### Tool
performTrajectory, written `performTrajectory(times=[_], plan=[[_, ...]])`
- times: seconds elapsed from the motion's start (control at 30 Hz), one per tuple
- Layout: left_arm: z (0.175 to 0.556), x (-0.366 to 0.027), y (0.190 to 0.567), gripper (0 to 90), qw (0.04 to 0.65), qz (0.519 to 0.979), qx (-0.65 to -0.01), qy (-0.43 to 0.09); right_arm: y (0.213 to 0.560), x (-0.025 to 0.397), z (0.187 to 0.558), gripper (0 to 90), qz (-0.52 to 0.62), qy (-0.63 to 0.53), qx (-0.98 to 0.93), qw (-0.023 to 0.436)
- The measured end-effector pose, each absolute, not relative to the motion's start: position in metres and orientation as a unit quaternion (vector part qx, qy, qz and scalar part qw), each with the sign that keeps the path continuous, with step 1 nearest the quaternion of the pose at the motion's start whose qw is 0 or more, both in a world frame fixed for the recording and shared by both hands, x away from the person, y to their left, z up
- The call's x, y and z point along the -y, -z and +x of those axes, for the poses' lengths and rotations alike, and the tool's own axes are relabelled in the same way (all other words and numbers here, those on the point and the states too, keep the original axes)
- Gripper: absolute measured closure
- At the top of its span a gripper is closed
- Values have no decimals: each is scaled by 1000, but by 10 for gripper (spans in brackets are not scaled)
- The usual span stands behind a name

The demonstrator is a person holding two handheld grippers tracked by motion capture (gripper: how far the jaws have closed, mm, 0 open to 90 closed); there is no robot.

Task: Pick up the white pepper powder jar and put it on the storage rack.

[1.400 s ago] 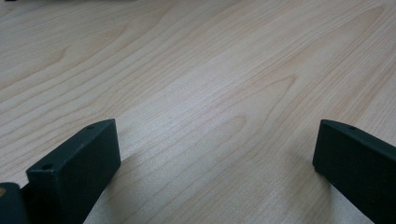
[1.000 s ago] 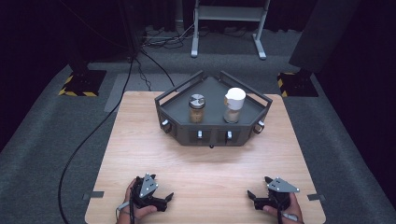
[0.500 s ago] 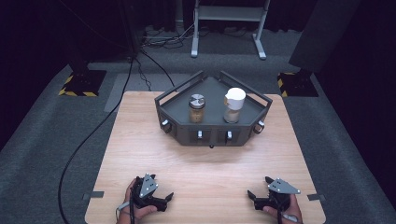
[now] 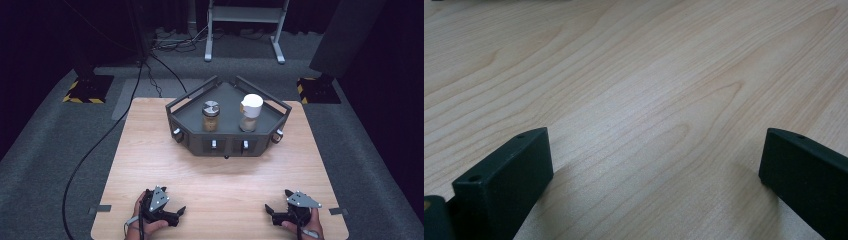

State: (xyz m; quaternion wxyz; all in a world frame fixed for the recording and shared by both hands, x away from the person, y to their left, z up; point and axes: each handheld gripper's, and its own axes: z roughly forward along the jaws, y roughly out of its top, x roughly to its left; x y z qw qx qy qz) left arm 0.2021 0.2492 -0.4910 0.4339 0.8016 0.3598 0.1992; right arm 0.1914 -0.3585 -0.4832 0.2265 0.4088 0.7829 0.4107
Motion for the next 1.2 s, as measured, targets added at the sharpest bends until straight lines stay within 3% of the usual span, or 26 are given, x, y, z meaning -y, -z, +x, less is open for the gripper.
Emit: performTrajectory(times=[1.2], plan=[[202,-249,491,8,434,801,-360,-200,482,359,193,2,406,-409,-786,224]])
